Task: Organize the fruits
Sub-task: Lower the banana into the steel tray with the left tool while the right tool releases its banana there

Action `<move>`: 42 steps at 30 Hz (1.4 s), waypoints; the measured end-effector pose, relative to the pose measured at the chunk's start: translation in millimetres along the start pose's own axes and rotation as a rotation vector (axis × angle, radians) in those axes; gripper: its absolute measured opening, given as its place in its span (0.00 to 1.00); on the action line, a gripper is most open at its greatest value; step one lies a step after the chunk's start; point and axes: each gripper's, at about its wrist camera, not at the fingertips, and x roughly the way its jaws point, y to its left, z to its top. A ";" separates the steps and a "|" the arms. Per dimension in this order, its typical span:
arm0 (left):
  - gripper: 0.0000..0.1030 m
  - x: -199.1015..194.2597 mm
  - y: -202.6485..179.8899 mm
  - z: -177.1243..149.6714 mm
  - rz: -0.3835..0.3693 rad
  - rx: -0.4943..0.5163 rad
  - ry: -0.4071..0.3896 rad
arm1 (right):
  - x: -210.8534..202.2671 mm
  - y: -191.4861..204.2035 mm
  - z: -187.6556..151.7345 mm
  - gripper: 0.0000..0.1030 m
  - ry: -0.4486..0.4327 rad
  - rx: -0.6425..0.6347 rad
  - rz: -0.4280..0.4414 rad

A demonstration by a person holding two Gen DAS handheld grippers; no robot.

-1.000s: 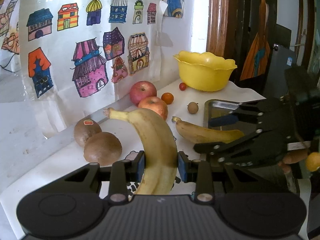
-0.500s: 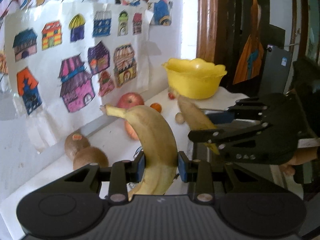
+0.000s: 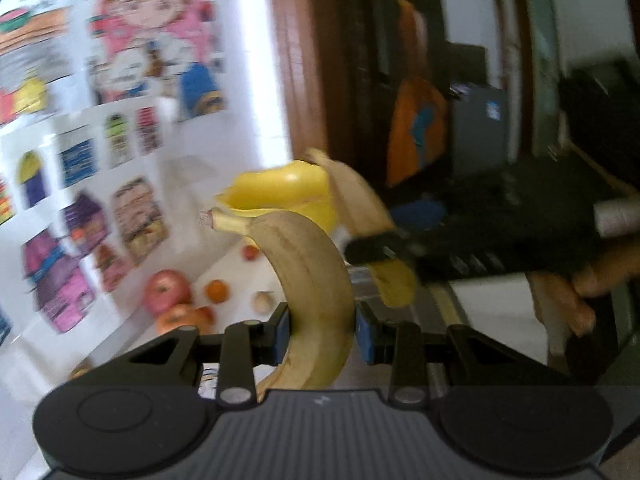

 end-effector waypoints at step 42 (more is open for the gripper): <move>0.80 50.4 -25.0 -41.0 -0.157 0.147 0.056 | 60.1 3.5 -0.3 0.57 0.178 -0.289 0.078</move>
